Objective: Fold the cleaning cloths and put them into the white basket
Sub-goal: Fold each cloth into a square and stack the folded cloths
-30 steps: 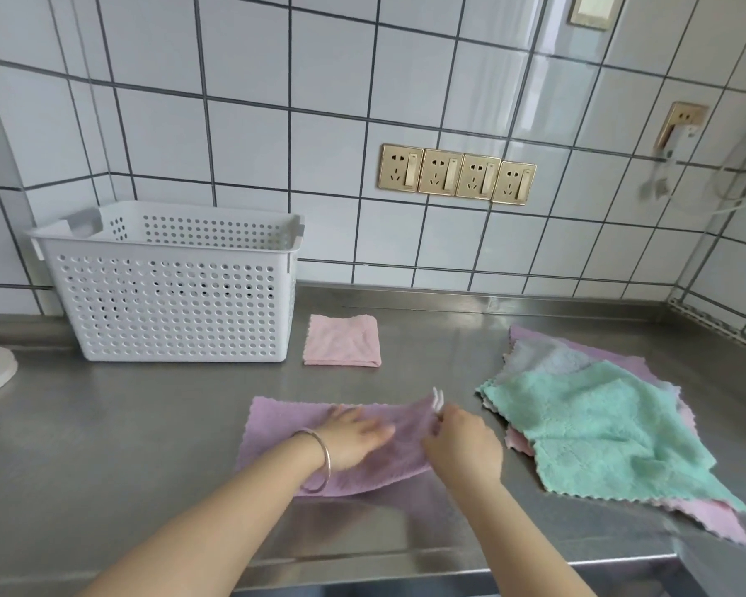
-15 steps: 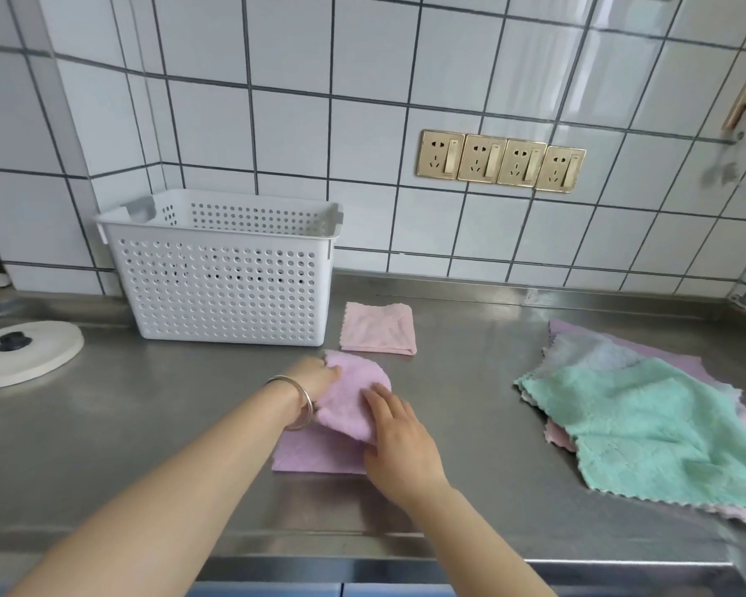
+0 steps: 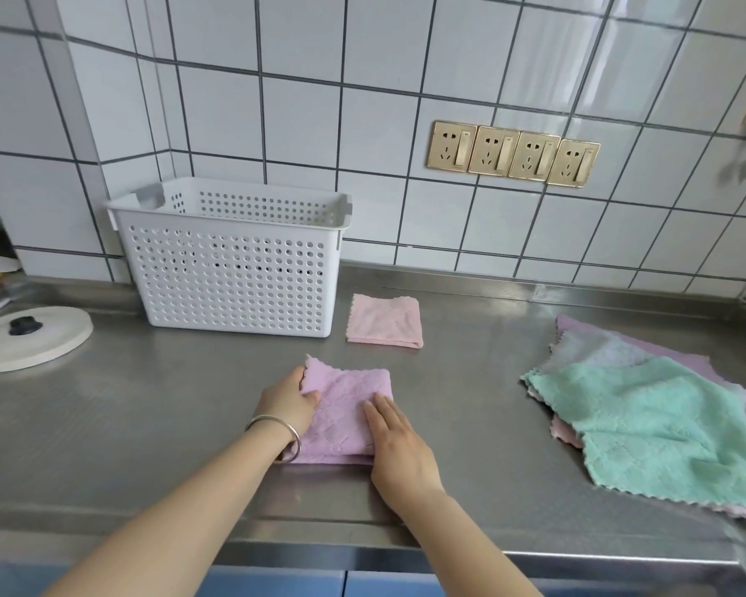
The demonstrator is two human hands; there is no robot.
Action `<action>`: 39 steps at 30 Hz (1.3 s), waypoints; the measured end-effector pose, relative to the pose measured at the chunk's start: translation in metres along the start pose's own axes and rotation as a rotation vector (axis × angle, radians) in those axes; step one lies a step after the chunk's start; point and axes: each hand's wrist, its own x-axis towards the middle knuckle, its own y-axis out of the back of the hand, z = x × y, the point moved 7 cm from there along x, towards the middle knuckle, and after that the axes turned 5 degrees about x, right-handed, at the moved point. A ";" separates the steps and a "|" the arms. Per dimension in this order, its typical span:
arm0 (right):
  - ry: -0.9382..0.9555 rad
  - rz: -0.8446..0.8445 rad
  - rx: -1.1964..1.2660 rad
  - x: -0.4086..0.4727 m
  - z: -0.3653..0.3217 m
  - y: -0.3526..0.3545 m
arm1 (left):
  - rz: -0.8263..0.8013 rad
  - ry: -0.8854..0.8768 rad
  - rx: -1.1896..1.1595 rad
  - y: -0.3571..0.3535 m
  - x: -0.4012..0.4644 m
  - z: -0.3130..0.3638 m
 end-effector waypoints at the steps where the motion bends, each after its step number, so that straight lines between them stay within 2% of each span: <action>1: 0.004 -0.002 -0.006 0.000 0.000 -0.002 | 0.008 0.006 -0.001 0.000 0.001 -0.001; 5: 0.102 0.164 -0.054 0.001 -0.007 0.003 | 0.020 0.022 -0.009 0.001 0.002 -0.006; 8: 0.071 0.000 -0.036 0.001 -0.005 -0.003 | 0.029 0.023 0.014 0.000 0.002 -0.006; 12: 0.047 -0.078 0.025 0.000 -0.003 0.000 | 0.101 -0.003 -0.006 0.005 -0.004 -0.004; 14: 0.038 -0.137 0.099 -0.003 -0.006 0.001 | 0.149 -0.124 0.153 0.011 -0.012 0.009; 15: 0.032 -0.156 0.114 -0.003 -0.007 0.001 | 0.120 -0.210 0.262 0.008 -0.018 0.016; 18: 0.026 -0.151 0.020 -0.009 -0.008 0.001 | -0.095 -0.414 0.556 -0.022 -0.041 0.029; 20: 0.041 -0.156 -0.067 -0.014 -0.010 -0.007 | -0.165 -0.399 0.676 -0.040 -0.048 0.020; 27: 0.053 -0.252 -0.084 0.003 -0.021 -0.031 | -0.190 -0.383 0.709 -0.037 -0.035 -0.005; 35: 0.012 -0.316 -0.115 0.052 -0.092 -0.073 | -0.186 -0.293 0.838 0.023 0.007 -0.068; 39: -0.006 -0.307 -0.138 0.077 -0.123 -0.092 | -0.220 -0.240 0.805 0.049 0.032 -0.097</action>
